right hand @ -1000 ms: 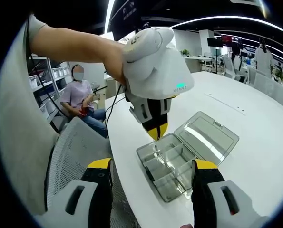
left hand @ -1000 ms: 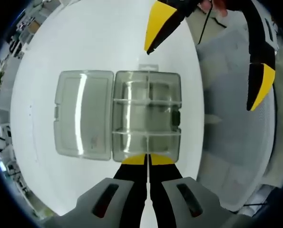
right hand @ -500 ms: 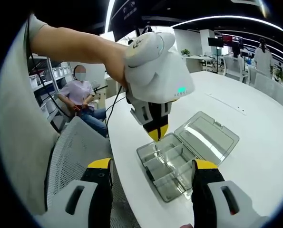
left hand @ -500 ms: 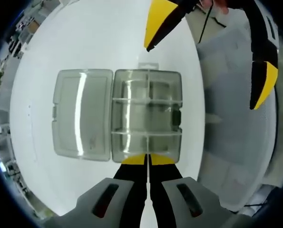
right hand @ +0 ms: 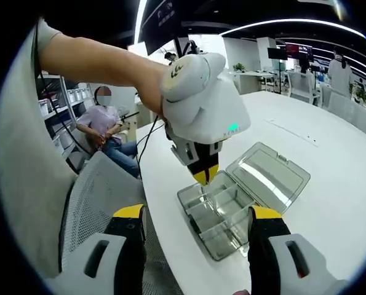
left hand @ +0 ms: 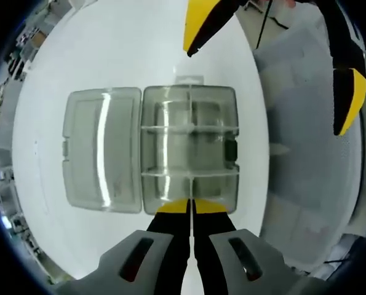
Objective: Insert the divider into the dual guide fixture by aligning both edges with the guide slots and pushing it downward to the bottom, including one-sided entry, uneven engagement, binding, and posture correction.
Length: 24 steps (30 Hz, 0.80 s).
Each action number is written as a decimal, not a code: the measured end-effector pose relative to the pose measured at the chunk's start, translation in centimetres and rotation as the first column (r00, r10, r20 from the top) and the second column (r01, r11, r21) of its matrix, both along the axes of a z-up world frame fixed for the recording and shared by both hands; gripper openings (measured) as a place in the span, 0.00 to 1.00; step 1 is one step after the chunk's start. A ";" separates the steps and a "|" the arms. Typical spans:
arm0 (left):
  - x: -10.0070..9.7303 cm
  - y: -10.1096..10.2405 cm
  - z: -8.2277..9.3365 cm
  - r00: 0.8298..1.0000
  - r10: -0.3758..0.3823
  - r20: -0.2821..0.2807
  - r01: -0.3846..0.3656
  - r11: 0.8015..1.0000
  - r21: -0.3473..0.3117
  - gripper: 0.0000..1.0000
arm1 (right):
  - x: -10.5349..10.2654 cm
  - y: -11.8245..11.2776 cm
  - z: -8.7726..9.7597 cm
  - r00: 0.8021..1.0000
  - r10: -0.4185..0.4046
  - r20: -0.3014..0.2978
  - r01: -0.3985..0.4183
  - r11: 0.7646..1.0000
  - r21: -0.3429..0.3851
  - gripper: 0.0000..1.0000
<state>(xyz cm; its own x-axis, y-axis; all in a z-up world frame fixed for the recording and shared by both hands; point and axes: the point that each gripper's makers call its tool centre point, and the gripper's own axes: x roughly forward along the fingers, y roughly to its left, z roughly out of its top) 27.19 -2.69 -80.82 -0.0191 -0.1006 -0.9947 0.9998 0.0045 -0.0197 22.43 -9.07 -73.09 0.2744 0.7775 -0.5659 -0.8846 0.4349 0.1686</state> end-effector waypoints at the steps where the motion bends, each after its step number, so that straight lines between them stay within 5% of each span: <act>1: 0.0 0.0 0.0 1.000 0.000 -0.001 0.000 1.000 0.000 0.00 | 0.0 0.0 0.0 1.000 0.000 0.000 0.000 1.000 0.000 0.65; 24: 0.0 0.1 -1.7 1.000 -0.016 -0.016 0.016 1.000 0.012 0.00 | 0.2 -0.1 -0.4 1.000 -0.006 -0.012 0.006 1.000 0.003 0.65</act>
